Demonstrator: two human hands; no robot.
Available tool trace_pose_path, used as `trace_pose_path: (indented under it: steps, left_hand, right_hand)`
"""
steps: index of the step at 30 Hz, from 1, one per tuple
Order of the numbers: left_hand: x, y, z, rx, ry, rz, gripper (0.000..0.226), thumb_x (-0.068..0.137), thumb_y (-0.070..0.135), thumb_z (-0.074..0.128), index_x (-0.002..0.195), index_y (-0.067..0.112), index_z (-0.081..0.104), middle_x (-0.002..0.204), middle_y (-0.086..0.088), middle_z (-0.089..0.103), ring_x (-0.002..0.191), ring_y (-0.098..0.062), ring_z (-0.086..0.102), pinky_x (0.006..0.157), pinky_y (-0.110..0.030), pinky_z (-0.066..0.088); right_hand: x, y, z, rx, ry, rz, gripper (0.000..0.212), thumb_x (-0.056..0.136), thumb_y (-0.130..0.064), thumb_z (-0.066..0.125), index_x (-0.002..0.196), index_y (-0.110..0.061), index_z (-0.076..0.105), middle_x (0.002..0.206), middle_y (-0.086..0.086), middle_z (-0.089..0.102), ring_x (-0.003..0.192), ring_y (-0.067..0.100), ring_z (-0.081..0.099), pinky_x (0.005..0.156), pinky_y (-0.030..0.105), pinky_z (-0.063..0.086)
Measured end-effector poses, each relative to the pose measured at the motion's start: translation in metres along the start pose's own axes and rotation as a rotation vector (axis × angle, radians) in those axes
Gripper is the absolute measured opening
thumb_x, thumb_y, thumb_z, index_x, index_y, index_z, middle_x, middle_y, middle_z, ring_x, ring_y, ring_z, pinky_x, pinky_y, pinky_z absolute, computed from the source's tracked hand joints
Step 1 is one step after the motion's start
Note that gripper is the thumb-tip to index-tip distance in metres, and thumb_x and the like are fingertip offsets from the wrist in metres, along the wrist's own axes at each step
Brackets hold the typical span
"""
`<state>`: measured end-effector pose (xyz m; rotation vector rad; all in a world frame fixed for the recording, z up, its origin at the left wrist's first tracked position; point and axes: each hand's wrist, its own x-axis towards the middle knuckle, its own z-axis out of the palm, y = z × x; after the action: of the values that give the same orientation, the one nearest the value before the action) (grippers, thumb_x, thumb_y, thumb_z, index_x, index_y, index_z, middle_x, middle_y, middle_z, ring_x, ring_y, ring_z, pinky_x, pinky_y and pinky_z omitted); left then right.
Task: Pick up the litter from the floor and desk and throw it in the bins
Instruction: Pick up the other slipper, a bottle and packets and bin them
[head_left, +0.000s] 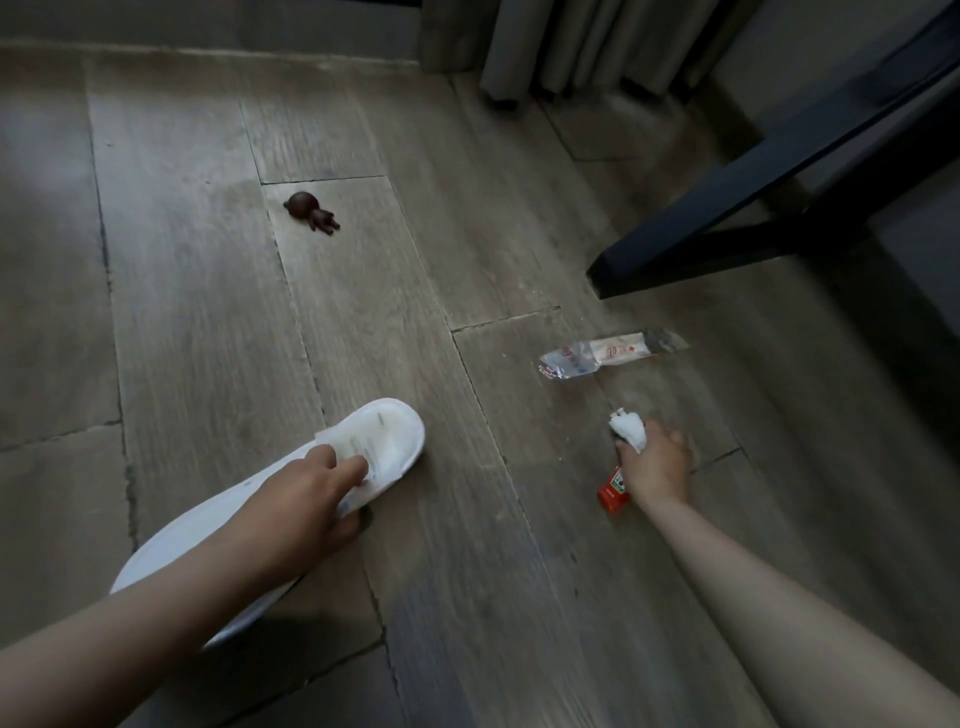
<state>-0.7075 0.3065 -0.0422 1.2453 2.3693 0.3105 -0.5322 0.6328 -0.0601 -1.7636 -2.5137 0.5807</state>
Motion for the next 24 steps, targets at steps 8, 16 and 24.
trace_pose_path:
  steps: [8,16,24]
  left_hand:
    - [0.0,-0.008,0.008,-0.025,0.016,0.025,0.033,0.09,0.046,0.054,0.115,0.027,0.05,0.096,0.005,0.042,0.075,-0.009,0.043,0.067,-0.02,0.032]
    - [0.003,-0.012,0.009,-0.02,-0.003,0.037,0.035,0.091,0.048,0.051,0.12,0.029,0.046,0.102,0.006,0.042,0.079,-0.007,0.043,0.07,-0.018,0.033]
    - [0.0,-0.015,0.006,-0.009,0.024,0.0,0.032,0.09,0.048,0.052,0.114,0.026,0.05,0.093,0.005,0.041,0.076,-0.011,0.044,0.067,-0.021,0.034]
  right_hand:
    - [0.008,-0.009,0.006,0.097,0.1,0.039,0.029,0.085,-0.004,0.064,0.114,-0.003,0.066,0.115,0.025,0.06,0.105,0.037,0.056,0.081,0.033,0.041]
    - [-0.002,-0.03,0.0,0.276,0.083,-0.023,0.009,0.079,0.0,0.066,0.086,-0.005,0.07,0.072,0.004,0.061,0.075,0.024,0.057,0.057,0.029,0.03]
    - [-0.031,-0.057,0.003,0.358,-0.135,-0.159,0.035,0.078,-0.004,0.072,0.112,-0.012,0.068,0.103,0.006,0.067,0.097,0.022,0.062,0.08,0.027,0.046]
